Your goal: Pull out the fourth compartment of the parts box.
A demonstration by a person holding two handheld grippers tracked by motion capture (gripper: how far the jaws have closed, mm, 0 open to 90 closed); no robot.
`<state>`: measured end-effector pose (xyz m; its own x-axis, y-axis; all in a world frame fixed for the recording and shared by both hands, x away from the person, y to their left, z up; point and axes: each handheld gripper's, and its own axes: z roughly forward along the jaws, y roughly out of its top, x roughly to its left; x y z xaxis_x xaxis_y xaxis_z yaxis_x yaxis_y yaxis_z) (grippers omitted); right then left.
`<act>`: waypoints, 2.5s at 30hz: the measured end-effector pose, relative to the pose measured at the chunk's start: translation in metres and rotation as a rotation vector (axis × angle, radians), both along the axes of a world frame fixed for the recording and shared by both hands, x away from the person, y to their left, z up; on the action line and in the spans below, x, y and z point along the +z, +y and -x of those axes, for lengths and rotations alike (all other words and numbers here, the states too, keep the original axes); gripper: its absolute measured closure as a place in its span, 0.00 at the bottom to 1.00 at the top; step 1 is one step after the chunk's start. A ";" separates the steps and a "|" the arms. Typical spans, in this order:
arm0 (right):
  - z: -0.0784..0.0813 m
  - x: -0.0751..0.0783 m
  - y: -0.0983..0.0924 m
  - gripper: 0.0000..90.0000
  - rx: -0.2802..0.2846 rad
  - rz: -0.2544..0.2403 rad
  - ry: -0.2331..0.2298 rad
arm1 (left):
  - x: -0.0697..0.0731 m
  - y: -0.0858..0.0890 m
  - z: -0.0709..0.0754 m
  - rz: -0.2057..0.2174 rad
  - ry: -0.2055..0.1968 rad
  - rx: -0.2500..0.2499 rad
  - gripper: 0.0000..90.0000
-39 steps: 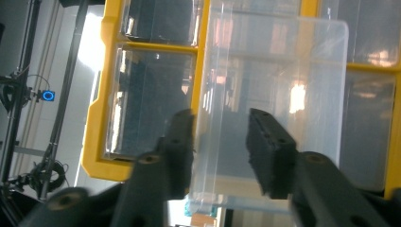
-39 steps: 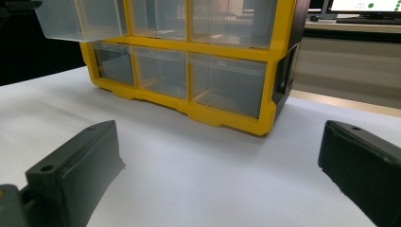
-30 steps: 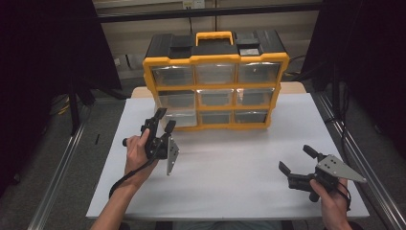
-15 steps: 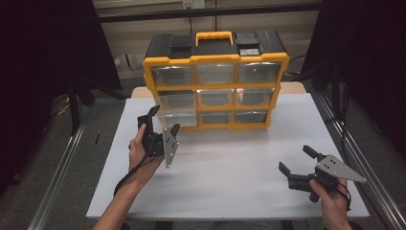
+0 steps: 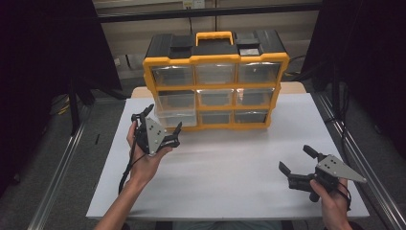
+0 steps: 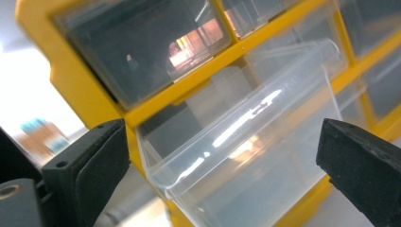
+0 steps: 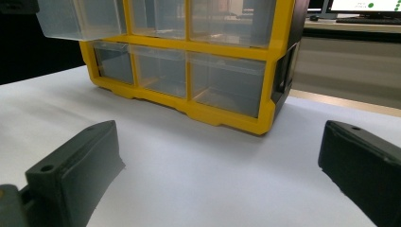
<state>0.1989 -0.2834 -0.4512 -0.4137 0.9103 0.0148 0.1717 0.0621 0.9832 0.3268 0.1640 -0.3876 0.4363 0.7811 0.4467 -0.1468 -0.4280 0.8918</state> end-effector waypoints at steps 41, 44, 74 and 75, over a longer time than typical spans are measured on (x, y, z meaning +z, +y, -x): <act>-0.001 -0.001 -0.002 0.00 -0.010 0.001 0.013 | -0.060 0.047 0.015 0.391 0.311 -0.022 0.03; -0.001 -0.001 -0.002 0.00 -0.013 0.000 0.014 | -0.061 0.054 0.021 0.386 0.308 -0.043 0.03; -0.002 -0.002 -0.005 0.00 -0.025 0.000 0.021 | -0.065 0.101 0.060 0.389 0.300 0.055 0.03; -0.002 -0.002 -0.005 0.00 -0.025 -0.001 0.022 | -0.065 0.101 0.059 0.391 0.301 0.060 0.03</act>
<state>0.2011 -0.2884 -0.4530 -0.3907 0.9202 0.0248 0.1952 0.0565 0.9791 0.2675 0.2650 -0.4521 0.4502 0.8926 -0.0238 0.1566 -0.0527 0.9863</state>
